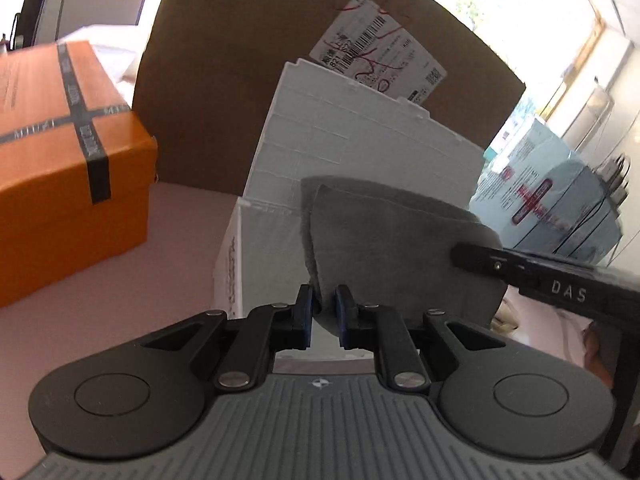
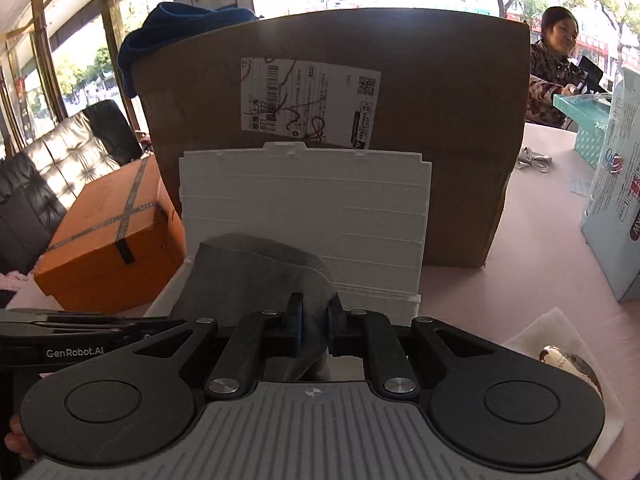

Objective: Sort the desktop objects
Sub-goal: 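Carry the grey cloth with the left gripper into the white foam box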

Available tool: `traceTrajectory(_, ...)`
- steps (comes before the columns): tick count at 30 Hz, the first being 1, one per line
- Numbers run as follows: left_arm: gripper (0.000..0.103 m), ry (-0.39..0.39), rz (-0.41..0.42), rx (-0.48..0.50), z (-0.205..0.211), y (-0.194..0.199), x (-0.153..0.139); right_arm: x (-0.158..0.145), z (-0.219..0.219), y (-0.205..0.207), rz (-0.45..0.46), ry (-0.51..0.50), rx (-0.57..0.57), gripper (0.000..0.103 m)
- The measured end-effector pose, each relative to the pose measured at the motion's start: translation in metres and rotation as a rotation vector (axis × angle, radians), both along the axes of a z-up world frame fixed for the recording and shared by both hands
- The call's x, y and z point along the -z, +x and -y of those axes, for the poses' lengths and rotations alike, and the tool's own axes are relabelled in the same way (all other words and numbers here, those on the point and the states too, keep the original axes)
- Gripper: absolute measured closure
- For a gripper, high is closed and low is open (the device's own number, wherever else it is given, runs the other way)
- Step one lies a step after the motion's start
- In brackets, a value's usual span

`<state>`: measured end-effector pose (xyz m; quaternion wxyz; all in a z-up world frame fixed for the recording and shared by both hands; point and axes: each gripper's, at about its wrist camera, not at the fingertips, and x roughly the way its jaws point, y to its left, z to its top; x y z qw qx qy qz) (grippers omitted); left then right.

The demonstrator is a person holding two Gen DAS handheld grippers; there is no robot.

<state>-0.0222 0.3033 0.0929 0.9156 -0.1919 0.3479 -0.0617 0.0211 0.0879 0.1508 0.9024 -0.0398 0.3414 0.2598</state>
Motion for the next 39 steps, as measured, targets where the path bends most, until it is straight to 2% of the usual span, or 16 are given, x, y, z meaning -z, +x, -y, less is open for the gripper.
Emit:
traceTrajectory(5,0.092,0.0,-0.034,0.019,0.002,0.004,0.003,0.006,-0.007,0.007,-0.069,-0.078,-0.011,0.092)
traceTrajectory(10,0.092,0.015,-0.047,0.005,0.001,0.005,0.003,0.009,-0.024,0.012,-0.057,-0.179,-0.039,0.092)
traceTrajectory(12,0.092,0.003,-0.06,0.011,0.0,0.007,0.005,0.015,-0.031,0.018,-0.087,-0.204,-0.045,0.092)
traceTrajectory(15,0.092,0.006,-0.06,0.017,0.001,0.008,0.005,0.024,-0.036,0.027,-0.147,-0.209,-0.05,0.092)
traceTrajectory(24,0.092,0.029,-0.024,-0.017,-0.004,0.005,0.002,0.052,-0.033,0.048,-0.232,-0.249,-0.013,0.092)
traceTrajectory(39,0.092,0.041,-0.008,-0.023,-0.005,0.009,0.005,0.071,-0.046,0.058,-0.251,-0.351,-0.026,0.092)
